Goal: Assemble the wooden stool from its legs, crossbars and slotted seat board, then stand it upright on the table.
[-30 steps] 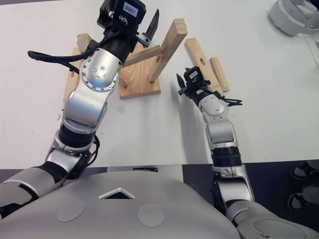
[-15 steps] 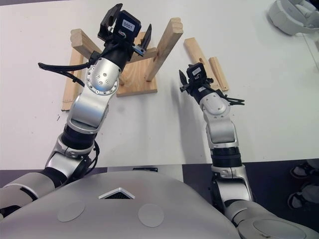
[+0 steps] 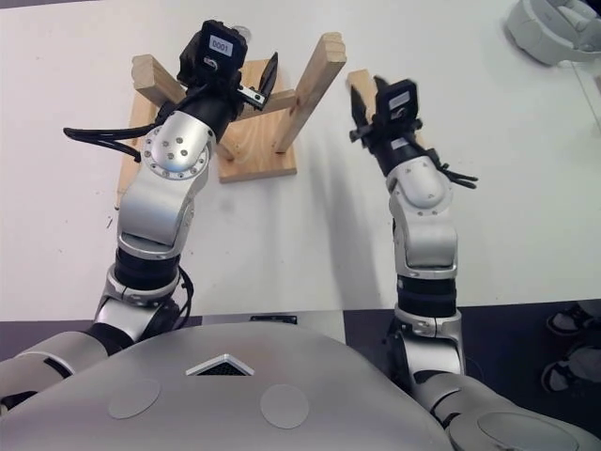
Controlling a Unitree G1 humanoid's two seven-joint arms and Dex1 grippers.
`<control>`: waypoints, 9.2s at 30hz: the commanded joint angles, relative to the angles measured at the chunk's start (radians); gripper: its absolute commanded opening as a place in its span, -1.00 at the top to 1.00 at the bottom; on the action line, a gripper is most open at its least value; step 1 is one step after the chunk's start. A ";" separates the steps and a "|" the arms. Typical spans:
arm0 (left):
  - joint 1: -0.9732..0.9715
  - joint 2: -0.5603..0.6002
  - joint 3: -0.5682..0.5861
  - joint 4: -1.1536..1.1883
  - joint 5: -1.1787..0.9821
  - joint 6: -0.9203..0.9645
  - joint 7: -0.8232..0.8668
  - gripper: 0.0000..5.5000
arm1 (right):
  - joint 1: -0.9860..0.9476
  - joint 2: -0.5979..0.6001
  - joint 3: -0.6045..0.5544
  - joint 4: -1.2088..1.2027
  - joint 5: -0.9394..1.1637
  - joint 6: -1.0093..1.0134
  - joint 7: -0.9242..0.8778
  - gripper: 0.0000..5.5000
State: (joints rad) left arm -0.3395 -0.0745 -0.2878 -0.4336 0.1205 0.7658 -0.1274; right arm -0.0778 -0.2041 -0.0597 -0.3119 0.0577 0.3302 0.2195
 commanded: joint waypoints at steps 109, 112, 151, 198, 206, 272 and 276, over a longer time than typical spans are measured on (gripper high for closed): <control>-0.193 0.127 0.414 -0.152 -0.268 -0.150 0.180 -0.54 | 0.097 0.116 0.158 -0.037 0.252 0.595 -0.151 0.34; -0.191 0.124 0.412 -0.148 -0.267 -0.157 0.181 -0.54 | 0.054 0.107 0.175 -0.061 0.252 0.538 -0.124 0.34; 0.121 0.198 0.235 -0.277 -0.152 0.230 0.150 -0.54 | -0.137 -0.321 0.125 -0.390 0.142 0.564 0.125 0.34; 0.060 0.501 0.214 0.468 -0.222 -0.297 -0.246 -0.54 | -0.134 -0.278 0.169 0.134 0.231 0.254 0.072 0.34; -0.145 0.436 0.044 1.044 -0.156 -0.709 -0.618 -0.54 | -0.121 -0.345 0.534 0.283 -0.039 0.230 0.330 0.34; 0.111 0.656 -0.004 0.666 0.097 -0.899 -0.650 -0.54 | -0.269 -0.254 0.297 0.915 -0.101 -0.446 0.586 0.34; 0.004 0.512 -0.028 0.841 0.112 -0.916 -0.540 -0.54 | -0.170 -0.288 0.323 0.744 -0.092 -0.376 0.653 0.34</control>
State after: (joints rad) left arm -0.2796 0.5079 -0.2869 0.3169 0.2080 -0.1464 -0.7071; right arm -0.3157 -0.4750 0.2333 0.4931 -0.0281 -0.1024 0.8325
